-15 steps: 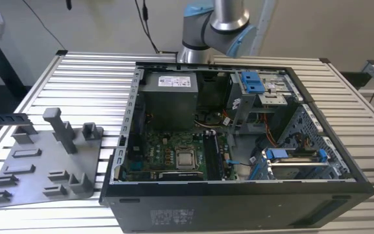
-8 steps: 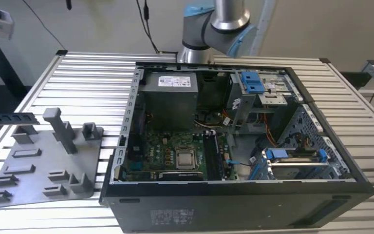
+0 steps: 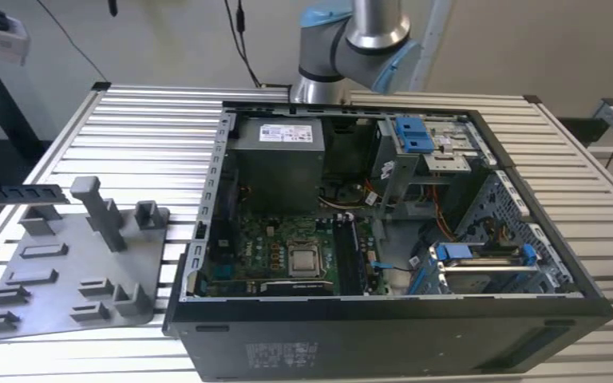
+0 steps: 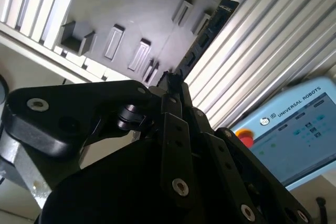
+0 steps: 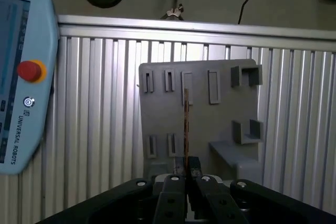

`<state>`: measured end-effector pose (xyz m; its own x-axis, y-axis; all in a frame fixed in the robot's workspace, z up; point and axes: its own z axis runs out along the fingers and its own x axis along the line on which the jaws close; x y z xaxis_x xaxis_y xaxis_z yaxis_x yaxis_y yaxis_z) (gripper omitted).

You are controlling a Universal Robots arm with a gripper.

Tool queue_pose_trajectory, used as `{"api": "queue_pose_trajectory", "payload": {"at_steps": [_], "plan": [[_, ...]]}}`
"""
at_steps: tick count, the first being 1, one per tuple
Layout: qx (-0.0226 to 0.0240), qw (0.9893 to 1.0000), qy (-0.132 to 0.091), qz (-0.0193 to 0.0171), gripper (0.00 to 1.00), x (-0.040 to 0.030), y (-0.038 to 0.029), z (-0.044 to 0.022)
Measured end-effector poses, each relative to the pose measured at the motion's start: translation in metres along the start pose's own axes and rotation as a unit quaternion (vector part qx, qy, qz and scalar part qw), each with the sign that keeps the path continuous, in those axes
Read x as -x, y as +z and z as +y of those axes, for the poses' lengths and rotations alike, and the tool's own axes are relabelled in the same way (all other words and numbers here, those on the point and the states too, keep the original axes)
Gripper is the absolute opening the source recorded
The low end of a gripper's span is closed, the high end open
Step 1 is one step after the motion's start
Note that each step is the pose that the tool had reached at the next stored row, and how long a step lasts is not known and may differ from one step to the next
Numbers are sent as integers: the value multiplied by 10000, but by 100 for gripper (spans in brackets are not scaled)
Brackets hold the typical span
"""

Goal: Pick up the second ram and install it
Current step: 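Pick up the second ram and move it above second insertion slot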

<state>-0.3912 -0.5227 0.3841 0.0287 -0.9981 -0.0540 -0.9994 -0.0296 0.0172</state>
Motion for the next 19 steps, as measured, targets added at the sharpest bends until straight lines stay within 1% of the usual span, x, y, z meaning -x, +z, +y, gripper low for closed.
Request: {"api": "queue_pose_trajectory", "payload": {"at_steps": [7,19], "plan": [[0,10000,1,0,14,3,-2,-164],[0,10000,0,0,14,22,-5,-387]]}}
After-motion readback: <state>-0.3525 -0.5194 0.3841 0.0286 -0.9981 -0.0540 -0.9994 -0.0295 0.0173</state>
